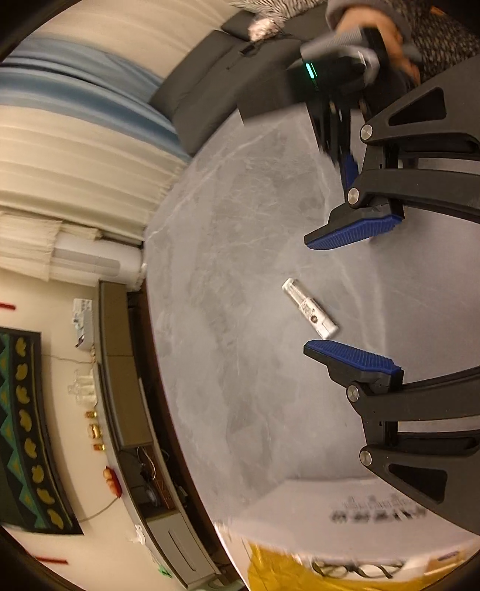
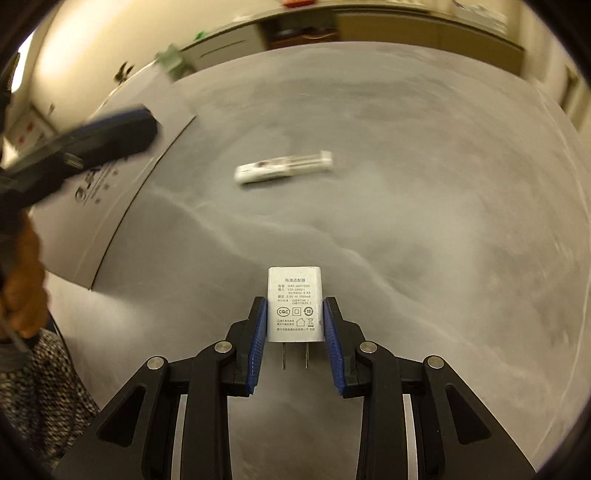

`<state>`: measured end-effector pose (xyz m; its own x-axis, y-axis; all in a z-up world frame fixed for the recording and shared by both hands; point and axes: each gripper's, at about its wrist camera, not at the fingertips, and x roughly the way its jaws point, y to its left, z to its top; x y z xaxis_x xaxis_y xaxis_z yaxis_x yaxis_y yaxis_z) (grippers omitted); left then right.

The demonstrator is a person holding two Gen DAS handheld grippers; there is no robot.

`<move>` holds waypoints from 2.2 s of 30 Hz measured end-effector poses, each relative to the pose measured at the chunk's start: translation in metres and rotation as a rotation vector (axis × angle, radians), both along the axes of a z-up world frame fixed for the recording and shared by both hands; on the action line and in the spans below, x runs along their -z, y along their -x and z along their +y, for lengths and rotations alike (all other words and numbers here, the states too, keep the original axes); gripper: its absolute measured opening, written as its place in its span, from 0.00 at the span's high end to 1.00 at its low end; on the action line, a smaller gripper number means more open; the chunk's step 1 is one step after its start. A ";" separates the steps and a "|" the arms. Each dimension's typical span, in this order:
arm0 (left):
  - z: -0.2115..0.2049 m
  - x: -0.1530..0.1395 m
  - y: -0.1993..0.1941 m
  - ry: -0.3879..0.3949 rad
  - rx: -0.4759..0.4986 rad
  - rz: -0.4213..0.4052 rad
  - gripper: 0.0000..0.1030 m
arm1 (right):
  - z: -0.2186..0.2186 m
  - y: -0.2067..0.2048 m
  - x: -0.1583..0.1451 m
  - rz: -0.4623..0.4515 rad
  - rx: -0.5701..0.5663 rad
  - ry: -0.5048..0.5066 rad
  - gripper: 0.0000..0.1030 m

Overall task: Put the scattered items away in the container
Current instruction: 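Grasp the clear tube with the left tool, then carry the charger and clear tube over the cardboard box with both tools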

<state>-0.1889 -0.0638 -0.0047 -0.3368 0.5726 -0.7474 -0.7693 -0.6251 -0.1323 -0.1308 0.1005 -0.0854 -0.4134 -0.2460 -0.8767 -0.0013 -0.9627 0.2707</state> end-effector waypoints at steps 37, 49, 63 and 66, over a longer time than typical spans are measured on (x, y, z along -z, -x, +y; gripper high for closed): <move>0.042 0.066 0.026 0.059 -0.058 -0.037 0.81 | 0.012 -0.007 -0.006 0.030 -0.004 0.014 0.69; 0.029 0.026 0.004 -0.019 -0.033 0.015 0.81 | -0.006 -0.006 -0.020 0.080 -0.041 0.014 0.69; -0.042 -0.037 -0.020 -0.125 -0.077 0.094 0.81 | -0.035 0.003 -0.039 0.134 -0.060 0.042 0.69; -0.060 -0.047 -0.025 -0.136 -0.089 0.110 0.81 | -0.045 0.004 -0.045 0.149 -0.069 0.048 0.69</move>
